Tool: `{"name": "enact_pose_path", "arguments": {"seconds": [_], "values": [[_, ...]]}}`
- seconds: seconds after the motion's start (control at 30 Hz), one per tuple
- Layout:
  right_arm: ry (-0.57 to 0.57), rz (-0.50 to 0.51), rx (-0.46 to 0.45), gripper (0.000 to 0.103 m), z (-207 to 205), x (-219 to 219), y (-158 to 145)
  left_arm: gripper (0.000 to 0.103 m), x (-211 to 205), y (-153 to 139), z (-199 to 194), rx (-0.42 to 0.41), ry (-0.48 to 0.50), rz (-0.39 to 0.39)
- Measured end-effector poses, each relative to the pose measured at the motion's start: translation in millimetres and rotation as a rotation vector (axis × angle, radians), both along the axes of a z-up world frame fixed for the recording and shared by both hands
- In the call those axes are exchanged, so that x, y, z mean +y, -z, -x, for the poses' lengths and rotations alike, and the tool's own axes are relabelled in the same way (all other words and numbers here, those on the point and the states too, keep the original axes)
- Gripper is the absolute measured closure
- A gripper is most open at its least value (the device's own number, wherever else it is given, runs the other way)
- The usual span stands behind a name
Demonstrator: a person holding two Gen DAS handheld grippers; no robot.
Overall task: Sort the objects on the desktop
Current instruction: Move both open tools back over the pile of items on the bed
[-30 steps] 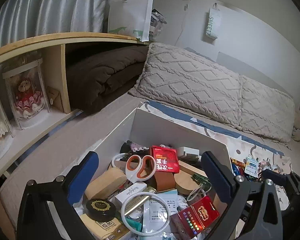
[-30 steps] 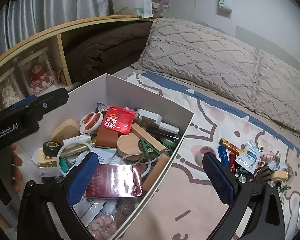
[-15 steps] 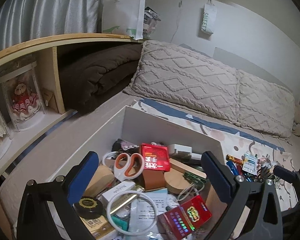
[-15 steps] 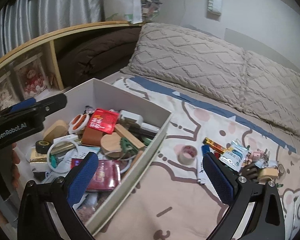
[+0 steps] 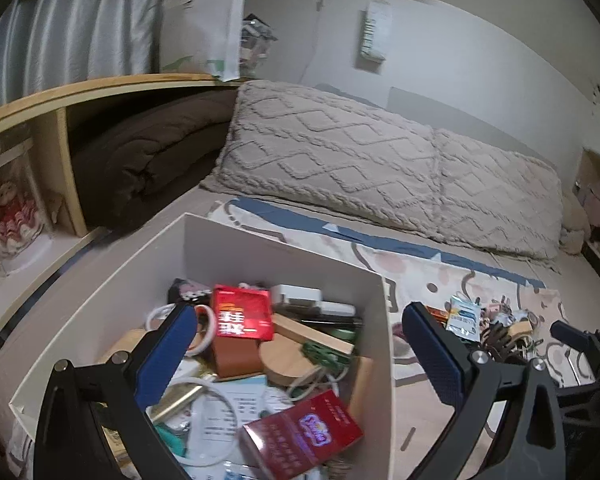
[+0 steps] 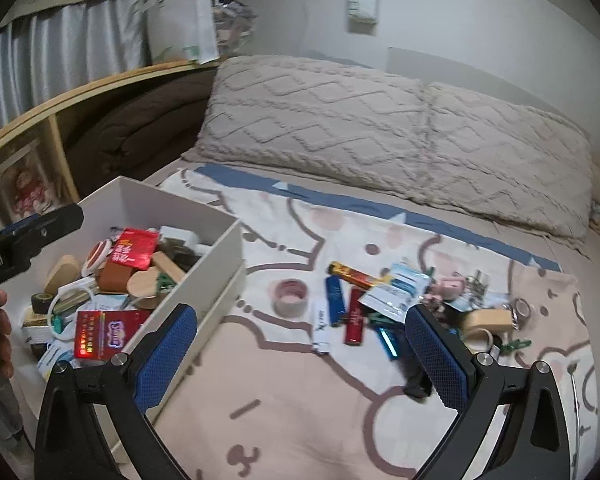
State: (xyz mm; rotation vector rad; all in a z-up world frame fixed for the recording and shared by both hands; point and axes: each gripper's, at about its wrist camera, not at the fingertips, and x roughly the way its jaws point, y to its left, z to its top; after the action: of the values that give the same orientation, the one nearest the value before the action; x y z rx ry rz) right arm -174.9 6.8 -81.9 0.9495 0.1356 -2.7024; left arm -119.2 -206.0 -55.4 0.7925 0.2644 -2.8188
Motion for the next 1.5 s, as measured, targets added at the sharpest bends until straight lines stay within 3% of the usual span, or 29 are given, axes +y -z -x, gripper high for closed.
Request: {"name": "enact_pose_path", "arguments": {"seconds": [0.23,0.77,1.5], "values": [[0.060,0.015,0.012,0.000,-4.5,37.7,1.2,0.000,33.5,-0.3,7.2,-0.003,0.045,0.060],[0.162,-0.008,0.050,0.000,-15.1,109.7,8.3,0.000,97.2,3.4,18.8,0.018,0.185,0.069],[0.224,0.014,0.050,0.000,-21.4,158.8,32.9,0.000,148.7,15.5,29.9,0.052,0.301,0.077]]}}
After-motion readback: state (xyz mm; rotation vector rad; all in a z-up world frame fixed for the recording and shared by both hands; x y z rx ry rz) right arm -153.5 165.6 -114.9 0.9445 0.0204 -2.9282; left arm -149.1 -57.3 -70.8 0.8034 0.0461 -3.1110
